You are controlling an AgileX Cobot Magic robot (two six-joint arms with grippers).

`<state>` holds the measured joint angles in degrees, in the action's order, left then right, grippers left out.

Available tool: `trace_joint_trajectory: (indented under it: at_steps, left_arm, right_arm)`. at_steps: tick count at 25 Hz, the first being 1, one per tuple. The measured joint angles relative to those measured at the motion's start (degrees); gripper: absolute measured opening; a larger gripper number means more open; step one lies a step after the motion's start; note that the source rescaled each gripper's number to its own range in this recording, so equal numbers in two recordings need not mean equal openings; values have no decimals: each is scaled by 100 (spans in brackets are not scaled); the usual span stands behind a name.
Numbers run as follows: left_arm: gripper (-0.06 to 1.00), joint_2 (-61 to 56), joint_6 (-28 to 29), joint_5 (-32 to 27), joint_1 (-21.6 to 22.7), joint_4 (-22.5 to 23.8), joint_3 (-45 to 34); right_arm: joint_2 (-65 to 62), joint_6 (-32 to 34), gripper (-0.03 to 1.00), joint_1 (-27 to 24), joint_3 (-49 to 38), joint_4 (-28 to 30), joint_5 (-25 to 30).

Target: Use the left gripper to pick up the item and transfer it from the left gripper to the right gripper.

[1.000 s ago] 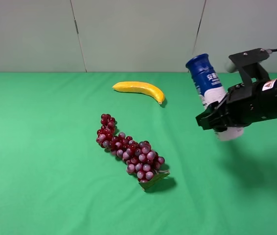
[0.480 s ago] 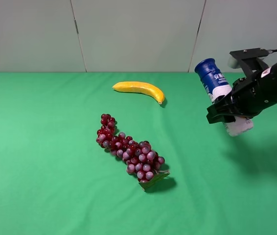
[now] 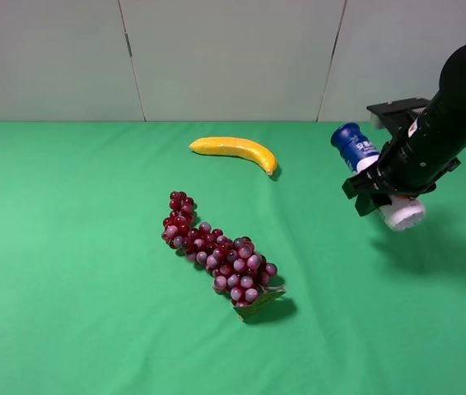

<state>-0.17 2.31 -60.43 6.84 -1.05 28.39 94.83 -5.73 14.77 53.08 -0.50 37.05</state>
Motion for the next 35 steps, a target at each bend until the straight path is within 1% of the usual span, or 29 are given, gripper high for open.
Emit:
trace_joint_trajectory:
  at_steps: [5,13,25,26,27,28,29,31,33,35]
  left_arm:
    - [98,0,0,0,0,0,0]
    - [98,0,0,0,0,0,0]
    - [98,0,0,0,0,0,0]
    - [98,0,0,0,0,0,0]
    - [98,0,0,0,0,0,0]
    - [98,0,0,0,0,0,0]
    - [98,0,0,0,0,0,0]
    - [98,0,0,0,0,0,0]
    - [98,0,0,0,0,0,0]
    - [98,0,0,0,0,0,0]
  right_arm:
    - [415,32,0,0,4,50,86]
    - [895,37,0,0,11,130,49]
    - [927,37,0,0,22,192,-56]
    - [927,37,8,0,22,192,-62]
    - [927,37,34,0,22,192,-82]
    - [922,38,57,0,40,192,-105]
    - [922,44,75,0,48,192,-126]
    - [922,58,91,0,48,192,-166]
    - [922,58,97,0,53,192,-177]
    - [922,59,98,0,53,192,-177]
